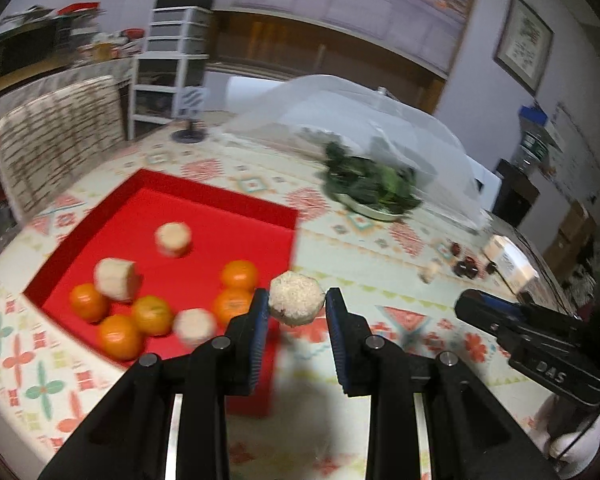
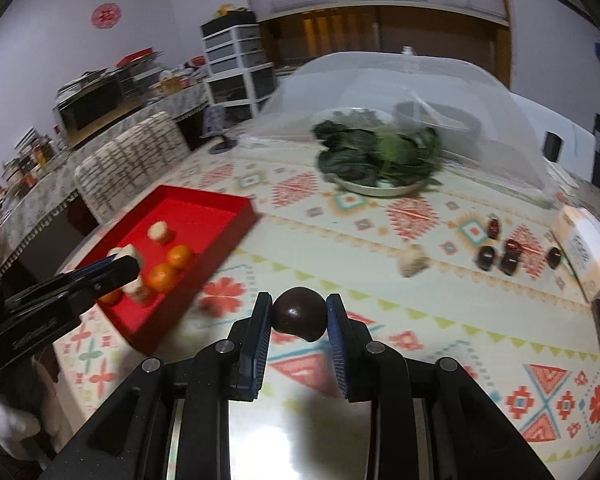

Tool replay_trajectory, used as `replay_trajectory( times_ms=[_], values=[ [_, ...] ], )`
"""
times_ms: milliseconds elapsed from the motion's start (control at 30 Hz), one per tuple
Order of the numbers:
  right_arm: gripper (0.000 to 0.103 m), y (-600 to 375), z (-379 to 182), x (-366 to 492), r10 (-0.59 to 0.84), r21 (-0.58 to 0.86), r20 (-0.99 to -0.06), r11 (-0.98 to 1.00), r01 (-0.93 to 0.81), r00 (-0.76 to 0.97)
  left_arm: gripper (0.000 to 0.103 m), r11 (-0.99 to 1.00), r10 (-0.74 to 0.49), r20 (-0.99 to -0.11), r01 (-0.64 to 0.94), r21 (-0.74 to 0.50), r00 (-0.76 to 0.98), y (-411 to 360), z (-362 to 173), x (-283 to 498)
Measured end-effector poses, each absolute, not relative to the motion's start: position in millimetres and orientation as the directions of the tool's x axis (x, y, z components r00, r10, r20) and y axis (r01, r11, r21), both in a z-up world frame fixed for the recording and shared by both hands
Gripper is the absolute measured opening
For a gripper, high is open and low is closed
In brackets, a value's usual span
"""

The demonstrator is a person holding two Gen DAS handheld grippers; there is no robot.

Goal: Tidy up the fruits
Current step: 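Carry the banana chunk and plum over the red tray and open both tools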

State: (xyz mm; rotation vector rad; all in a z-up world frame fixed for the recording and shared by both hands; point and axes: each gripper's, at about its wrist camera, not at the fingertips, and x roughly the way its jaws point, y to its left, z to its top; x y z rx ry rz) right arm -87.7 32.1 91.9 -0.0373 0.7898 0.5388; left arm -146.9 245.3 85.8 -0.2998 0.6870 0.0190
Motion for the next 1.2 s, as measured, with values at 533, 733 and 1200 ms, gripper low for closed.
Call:
replay_trajectory(
  times_ms=[533,733,1200],
  values=[
    [0.030,142.0,71.4,-99.7,0.532,0.202,-0.716,0.779,-0.594,0.453,0.028,0.917,-0.024,-0.653,-0.244,-0.317,0.757,330.8,54.9,-156.3],
    [0.030,165.4,60.7,-100.2,0.550,0.219,-0.726,0.754,-0.620,0.413,0.028,0.911,-0.020,-0.659,-0.258,-0.321,0.752,342.4,48.2,-152.7],
    [0.030,188.4,51.2,-93.7,0.593,0.267,-0.724,0.712,-0.649,0.353,0.028,0.929,0.002,-0.670,-0.250,-0.274,0.742,355.4,55.4,-119.5]
  ],
)
